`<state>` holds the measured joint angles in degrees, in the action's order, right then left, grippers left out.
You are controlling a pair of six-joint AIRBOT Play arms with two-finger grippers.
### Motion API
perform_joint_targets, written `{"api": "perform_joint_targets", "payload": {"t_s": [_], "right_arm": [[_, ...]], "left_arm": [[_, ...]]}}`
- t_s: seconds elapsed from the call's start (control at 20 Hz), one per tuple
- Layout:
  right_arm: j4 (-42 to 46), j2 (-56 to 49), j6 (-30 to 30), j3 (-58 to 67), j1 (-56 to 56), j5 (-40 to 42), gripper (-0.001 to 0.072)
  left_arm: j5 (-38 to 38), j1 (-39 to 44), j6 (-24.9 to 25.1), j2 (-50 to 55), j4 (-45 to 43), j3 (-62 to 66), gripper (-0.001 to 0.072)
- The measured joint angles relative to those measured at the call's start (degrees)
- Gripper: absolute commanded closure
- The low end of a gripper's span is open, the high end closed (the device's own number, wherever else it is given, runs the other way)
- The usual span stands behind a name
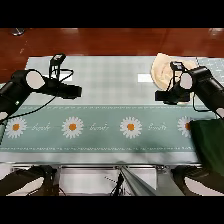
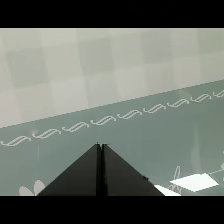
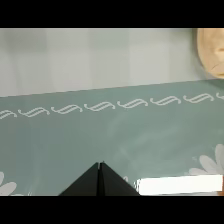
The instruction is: Fold the shirts.
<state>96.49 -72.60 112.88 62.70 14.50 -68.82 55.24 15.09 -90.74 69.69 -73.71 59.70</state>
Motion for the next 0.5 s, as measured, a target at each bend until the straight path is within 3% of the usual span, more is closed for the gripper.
{"api": "perform_joint_targets", "payload": {"t_s": [0.35, 0.4, 0.45, 0.5], "right_arm": [[2.01, -0.07, 0.0, -0.04, 0.0, 8.46, 0.0688], [3.26, -0.09, -0.13, -0.04, 0.0, 10.38, 0.0619], [5.38, -0.26, -0.33, -0.04, -0.13, 12.96, 0.0222], [7.91, -0.57, -0.44, -0.04, -0.37, 15.85, 0.0095]], "left_arm": [[-4.96, 0.0, -0.02, 0.0, 0.02, 0.0, 0.0687], [-6.25, -0.02, -0.02, 0.0, 0.02, 0.0, 0.0674], [-7.54, -0.04, 0.02, 0.04, 0.02, 0.0, 0.0515], [-9.27, -0.13, 0.0, 0.15, 0.02, 0.0, 0.011]]}}
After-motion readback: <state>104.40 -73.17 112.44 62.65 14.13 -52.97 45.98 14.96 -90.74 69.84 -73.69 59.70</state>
